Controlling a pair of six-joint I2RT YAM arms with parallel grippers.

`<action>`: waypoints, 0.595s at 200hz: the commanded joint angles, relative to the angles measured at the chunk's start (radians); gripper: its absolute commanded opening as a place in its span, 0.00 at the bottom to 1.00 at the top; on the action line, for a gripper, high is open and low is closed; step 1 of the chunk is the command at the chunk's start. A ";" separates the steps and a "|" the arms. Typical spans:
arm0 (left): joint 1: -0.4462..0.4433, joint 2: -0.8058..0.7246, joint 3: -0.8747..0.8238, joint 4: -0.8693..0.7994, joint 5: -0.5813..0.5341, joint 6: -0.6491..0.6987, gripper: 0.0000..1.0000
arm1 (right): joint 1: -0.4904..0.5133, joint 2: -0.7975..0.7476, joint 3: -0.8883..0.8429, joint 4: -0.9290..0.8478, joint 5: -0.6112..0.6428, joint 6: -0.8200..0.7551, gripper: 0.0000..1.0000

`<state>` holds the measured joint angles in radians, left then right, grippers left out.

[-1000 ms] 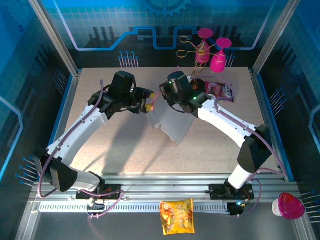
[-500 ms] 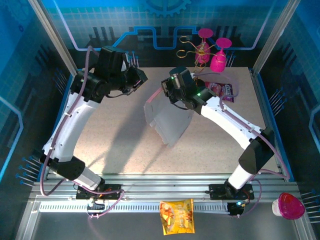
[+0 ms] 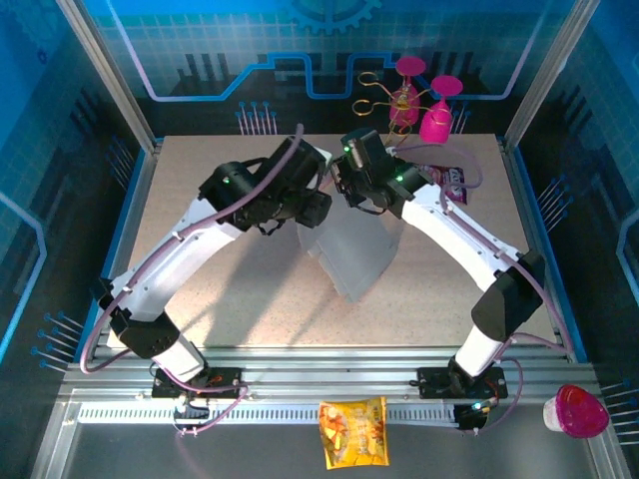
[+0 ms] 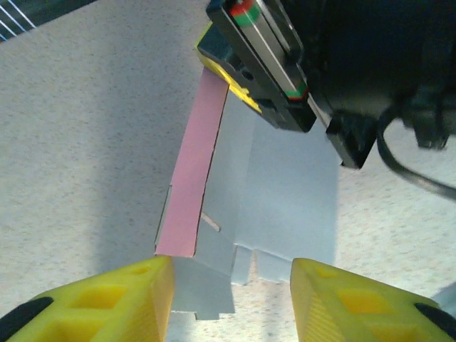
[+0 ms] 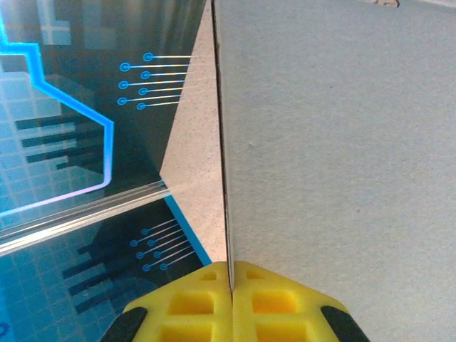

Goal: Fold the paper box

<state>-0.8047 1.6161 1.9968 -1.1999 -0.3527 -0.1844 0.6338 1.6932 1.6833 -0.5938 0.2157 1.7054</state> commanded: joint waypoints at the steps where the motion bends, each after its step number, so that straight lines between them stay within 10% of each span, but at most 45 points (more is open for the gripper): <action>1: -0.022 0.023 -0.015 0.007 -0.183 0.118 0.49 | -0.016 0.025 0.054 -0.091 -0.005 0.034 0.00; 63: -0.038 0.104 -0.030 0.016 -0.292 0.208 0.44 | -0.023 0.034 0.064 -0.109 -0.018 0.058 0.00; 119: -0.037 0.157 -0.015 0.010 -0.307 0.184 0.11 | -0.028 0.034 0.065 -0.108 -0.017 0.066 0.00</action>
<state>-0.8364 1.7607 1.9785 -1.1919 -0.6197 0.0082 0.6186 1.7153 1.7149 -0.6670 0.1982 1.7466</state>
